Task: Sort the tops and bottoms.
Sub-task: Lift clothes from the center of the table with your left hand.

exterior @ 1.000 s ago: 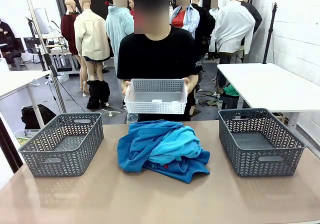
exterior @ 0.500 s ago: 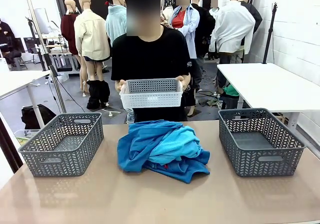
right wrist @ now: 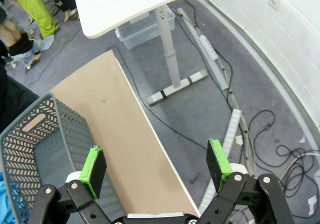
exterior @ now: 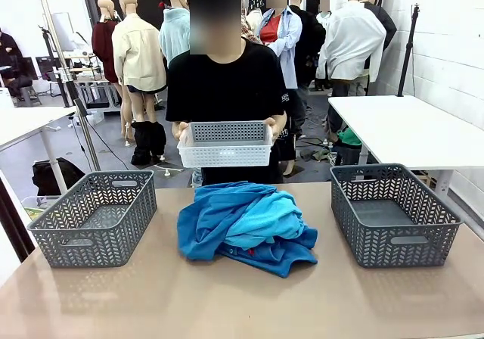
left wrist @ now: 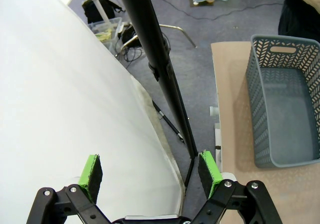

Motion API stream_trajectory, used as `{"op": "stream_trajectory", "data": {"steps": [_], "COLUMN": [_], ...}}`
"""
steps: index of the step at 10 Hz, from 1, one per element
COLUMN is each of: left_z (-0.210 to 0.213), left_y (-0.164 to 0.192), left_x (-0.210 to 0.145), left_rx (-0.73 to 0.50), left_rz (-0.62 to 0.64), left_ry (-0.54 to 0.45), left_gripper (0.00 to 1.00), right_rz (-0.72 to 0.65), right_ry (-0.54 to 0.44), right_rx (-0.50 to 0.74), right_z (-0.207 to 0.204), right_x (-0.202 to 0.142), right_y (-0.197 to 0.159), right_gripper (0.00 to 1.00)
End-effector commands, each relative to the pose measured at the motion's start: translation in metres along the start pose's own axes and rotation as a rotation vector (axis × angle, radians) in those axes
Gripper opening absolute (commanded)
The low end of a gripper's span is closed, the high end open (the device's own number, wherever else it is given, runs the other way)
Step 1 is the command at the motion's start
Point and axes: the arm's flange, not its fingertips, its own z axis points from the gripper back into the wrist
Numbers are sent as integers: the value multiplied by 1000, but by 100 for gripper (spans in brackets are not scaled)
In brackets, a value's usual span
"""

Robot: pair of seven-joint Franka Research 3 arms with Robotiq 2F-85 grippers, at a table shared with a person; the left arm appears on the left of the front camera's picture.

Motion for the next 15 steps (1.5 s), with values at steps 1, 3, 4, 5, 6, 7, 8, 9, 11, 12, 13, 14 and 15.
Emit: {"op": "stream_trajectory", "data": {"steps": [1, 3, 4, 5, 6, 7, 8, 9, 11, 12, 13, 14, 15], "left_z": [1, 1, 1, 1, 1, 1, 1, 1, 1, 1, 1, 1, 1], "left_y": [0, 0, 0, 0, 0, 0, 0, 0, 0, 0, 0, 0, 0], "left_x": [0, 0, 0, 0, 0, 0, 0, 0, 0, 0, 0, 0, 0], "left_rx": [9, 9, 9, 9, 9, 9, 9, 9, 9, 9, 9, 9, 9], "left_rz": [10, 10, 10, 10, 10, 10, 10, 10, 10, 10, 10, 10, 10], "left_ry": [3, 3, 3, 3, 3, 3, 3, 3, 3, 3, 3, 3, 3], "left_gripper": [100, 100, 100, 100, 100, 100, 100, 100, 100, 100, 100, 100, 100], "right_rz": [-5, -5, -5, -5, -5, -5, -5, -5, -5, -5, -5, -5, -5], "right_ry": [8, 8, 8, 8, 8, 8, 8, 8, 8, 8, 8, 8, 8], "right_rx": [2, 2, 2, 2, 2, 2, 2, 2, 2, 2, 2, 2, 2], "right_z": [1, 1, 1, 1, 1, 1, 1, 1, 1, 1, 1, 1, 1], "right_x": [0, 0, 0, 0, 0, 0, 0, 0, 0, 0, 0, 0, 0], "right_y": [-1, -1, -1, -1, -1, -1, -1, -1, -1, -1, -1, -1, -1], "right_gripper": [100, 100, 100, 100, 100, 100, 100, 100, 100, 100, 100, 100, 100]}}
